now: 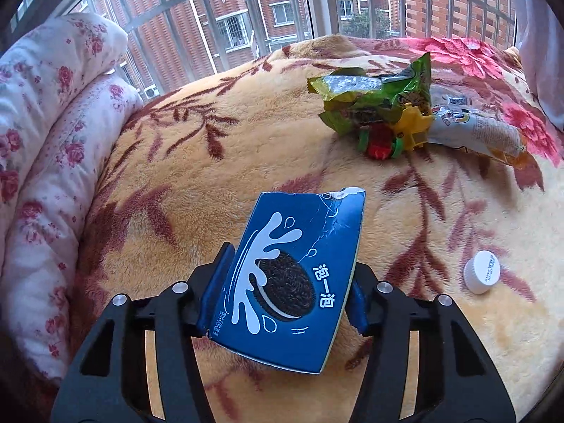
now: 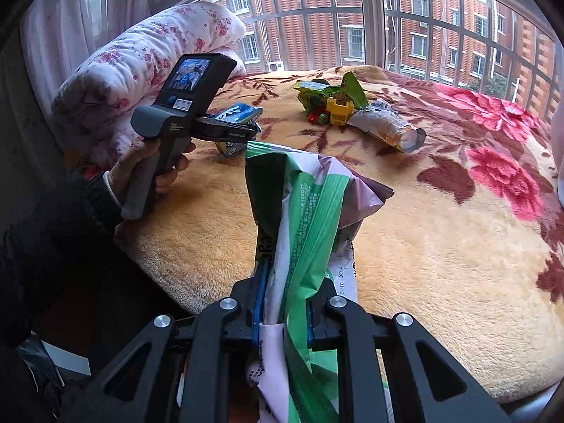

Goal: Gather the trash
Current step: 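Grasp the blue cookie box with the left gripper while the right holds the bag, then lower the cookie box and green bag into the orange bucket and open both grippers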

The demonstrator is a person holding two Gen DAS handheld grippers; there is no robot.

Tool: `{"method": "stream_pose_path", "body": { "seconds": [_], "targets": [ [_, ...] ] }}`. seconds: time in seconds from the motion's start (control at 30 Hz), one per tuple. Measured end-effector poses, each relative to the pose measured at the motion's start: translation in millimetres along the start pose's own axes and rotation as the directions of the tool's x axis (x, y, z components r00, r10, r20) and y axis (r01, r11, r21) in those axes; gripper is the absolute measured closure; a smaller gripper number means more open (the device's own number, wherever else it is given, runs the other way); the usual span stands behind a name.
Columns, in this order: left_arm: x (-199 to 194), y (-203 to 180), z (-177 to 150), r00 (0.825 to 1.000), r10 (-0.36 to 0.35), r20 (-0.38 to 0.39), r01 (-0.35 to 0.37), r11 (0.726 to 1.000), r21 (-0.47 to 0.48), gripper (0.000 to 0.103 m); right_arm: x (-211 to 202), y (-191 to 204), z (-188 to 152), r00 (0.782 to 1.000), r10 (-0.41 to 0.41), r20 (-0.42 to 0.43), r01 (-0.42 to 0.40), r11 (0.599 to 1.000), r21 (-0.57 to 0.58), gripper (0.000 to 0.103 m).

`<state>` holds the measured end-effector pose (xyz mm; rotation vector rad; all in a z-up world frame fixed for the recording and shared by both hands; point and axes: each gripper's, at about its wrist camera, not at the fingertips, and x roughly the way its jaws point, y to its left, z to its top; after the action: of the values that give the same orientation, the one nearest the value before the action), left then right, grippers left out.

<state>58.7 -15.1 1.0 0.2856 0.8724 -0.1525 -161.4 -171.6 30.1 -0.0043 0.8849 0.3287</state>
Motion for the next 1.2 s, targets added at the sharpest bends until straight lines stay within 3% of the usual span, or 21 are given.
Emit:
{"method": "stream_pose_path", "body": {
  "seconds": [0.1, 0.57, 1.2],
  "targets": [
    [-21.3, -9.7, -1.0, 0.999, 0.023, 0.031, -0.023, 1.000, 0.000, 0.048, -2.0, -4.4, -2.5, 1.000, 0.001, 0.006, -0.001, 1.000, 0.025, 0.086],
    [-92.3, -39.6, -18.0, 0.994, -0.013, 0.112, 0.016, 0.999, -0.029, 0.048, -29.1, -5.1, -19.4, 0.998, -0.028, 0.056, 0.024, 0.997, 0.078, 0.086],
    [-173.8, -78.0, -105.8, 0.988, -0.096, 0.122, 0.097, 0.995, -0.007, 0.048, -75.1, 12.2, -45.0, 0.989, -0.045, 0.139, 0.033, 0.995, 0.090, 0.086]
  ]
}}
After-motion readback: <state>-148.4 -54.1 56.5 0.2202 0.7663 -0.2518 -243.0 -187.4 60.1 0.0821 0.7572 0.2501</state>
